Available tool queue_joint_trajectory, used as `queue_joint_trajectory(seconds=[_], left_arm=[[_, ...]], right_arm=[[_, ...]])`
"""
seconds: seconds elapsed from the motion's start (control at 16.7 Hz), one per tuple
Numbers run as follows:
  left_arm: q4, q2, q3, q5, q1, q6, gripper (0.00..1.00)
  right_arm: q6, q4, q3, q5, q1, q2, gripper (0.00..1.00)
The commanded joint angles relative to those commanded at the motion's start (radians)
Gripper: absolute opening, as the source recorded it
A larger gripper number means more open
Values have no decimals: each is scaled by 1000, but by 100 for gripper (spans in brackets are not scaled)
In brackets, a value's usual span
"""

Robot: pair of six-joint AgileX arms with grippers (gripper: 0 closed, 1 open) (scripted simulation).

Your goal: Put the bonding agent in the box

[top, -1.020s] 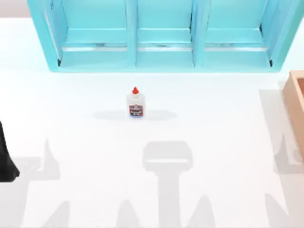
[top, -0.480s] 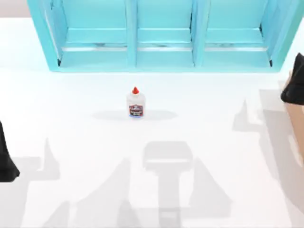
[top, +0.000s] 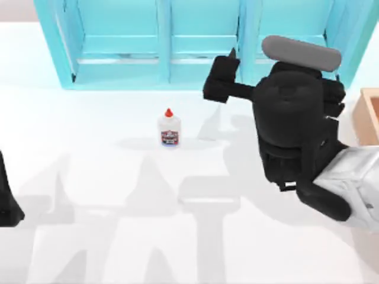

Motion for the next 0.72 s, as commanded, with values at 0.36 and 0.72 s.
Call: queue_joint_trajectory(seconds=[0.36, 0.72], left_arm=[[0, 0, 0, 0, 0, 0, 100], [0, 0, 0, 0, 0, 0, 100]], right_arm=[[-7, 132, 224, 210, 208, 486, 100], [-37, 174, 310, 300, 301, 715, 100]])
